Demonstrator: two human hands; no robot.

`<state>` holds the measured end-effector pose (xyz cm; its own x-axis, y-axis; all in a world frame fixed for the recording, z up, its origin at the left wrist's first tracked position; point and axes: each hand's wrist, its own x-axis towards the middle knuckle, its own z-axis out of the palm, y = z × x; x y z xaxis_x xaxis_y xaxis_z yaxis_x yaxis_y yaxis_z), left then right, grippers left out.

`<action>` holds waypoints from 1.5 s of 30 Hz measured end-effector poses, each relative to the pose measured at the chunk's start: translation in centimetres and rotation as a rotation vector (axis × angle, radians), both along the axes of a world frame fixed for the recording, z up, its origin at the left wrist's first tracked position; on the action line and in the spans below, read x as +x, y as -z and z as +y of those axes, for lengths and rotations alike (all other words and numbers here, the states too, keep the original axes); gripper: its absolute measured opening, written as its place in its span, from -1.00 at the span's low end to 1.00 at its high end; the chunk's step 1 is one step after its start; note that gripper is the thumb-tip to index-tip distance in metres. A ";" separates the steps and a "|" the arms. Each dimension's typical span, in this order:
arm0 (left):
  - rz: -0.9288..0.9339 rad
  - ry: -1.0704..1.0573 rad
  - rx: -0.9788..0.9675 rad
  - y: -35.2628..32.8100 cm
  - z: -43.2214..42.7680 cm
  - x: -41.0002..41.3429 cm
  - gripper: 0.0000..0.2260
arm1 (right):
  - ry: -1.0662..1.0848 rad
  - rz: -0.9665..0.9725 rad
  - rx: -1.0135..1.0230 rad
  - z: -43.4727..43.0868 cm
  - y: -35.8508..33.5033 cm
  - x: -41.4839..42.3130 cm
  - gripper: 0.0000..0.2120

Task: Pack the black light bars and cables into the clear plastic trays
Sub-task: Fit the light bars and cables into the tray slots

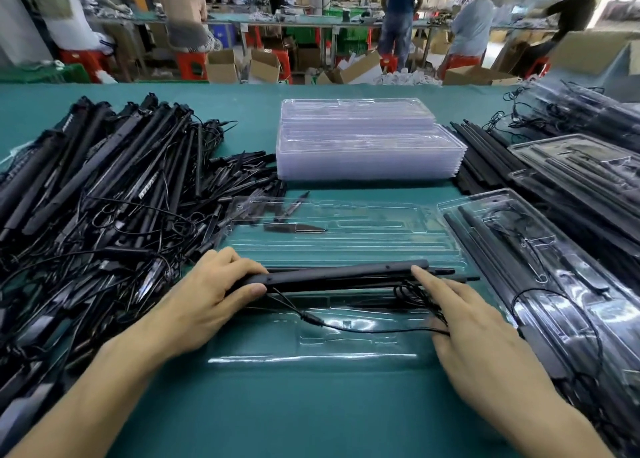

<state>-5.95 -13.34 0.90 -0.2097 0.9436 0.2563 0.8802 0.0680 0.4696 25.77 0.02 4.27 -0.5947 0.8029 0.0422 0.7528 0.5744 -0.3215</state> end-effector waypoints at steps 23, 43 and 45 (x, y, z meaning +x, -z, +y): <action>-0.160 0.068 0.105 -1.0 -0.1 1.3 -0.66 | 0.026 0.141 0.069 1.5 -1.0 -0.6 -0.48; -0.378 0.021 -0.217 -3.3 2.4 -0.9 -0.47 | -0.022 -0.090 0.161 0.8 -2.3 -0.8 -0.70; -0.273 -0.051 -0.212 -2.8 2.8 -0.8 -0.45 | -0.013 -0.084 0.148 0.6 -2.6 -0.8 -0.66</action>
<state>-6.71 -10.54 3.70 -0.2914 0.9564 -0.0168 0.7169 0.2300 0.6582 25.00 0.66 6.84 -0.6112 0.7839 0.1093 0.7657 0.6206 -0.1687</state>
